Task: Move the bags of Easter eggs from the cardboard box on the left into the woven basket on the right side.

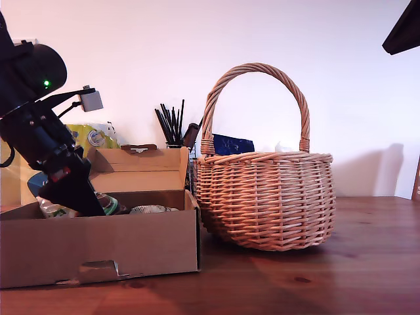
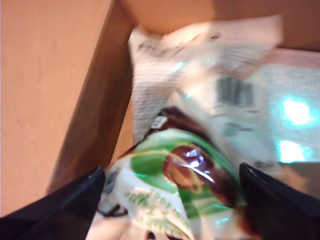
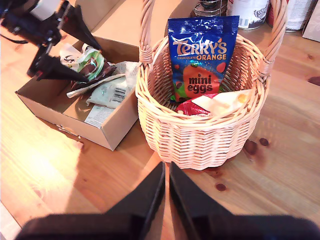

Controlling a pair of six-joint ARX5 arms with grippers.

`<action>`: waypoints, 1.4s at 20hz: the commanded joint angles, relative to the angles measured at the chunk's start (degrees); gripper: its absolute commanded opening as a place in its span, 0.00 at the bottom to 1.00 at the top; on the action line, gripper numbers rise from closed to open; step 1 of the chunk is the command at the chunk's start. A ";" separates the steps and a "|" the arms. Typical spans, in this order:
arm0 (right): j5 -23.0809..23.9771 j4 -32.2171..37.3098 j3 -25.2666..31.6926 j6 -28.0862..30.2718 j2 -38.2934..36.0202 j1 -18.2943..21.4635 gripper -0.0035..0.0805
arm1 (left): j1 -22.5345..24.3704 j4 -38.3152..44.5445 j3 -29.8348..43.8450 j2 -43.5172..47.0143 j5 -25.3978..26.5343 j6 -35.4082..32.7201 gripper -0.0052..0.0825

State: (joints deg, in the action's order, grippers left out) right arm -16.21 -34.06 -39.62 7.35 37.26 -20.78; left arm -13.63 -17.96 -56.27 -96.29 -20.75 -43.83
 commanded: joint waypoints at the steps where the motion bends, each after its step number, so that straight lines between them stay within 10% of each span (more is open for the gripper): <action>1: -0.42 0.31 0.37 0.02 0.00 -0.26 0.03 | 0.13 -2.75 0.66 -2.64 -0.61 0.35 0.95; 8: -1.51 0.35 0.37 0.02 0.00 -0.26 0.03 | -0.07 -4.81 0.63 -3.45 4.26 0.33 0.89; 14: -1.49 0.35 0.37 0.02 0.00 -0.26 0.03 | -0.70 -7.45 -0.90 -3.34 5.84 0.44 0.24; 28: -1.49 0.35 0.37 0.00 0.00 -0.26 0.03 | -3.23 -31.89 -22.69 -3.34 -0.90 8.33 0.24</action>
State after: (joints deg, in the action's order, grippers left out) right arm -17.47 -34.06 -39.62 7.38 37.26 -20.78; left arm -16.36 -49.04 -78.37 -98.83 -20.05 -36.12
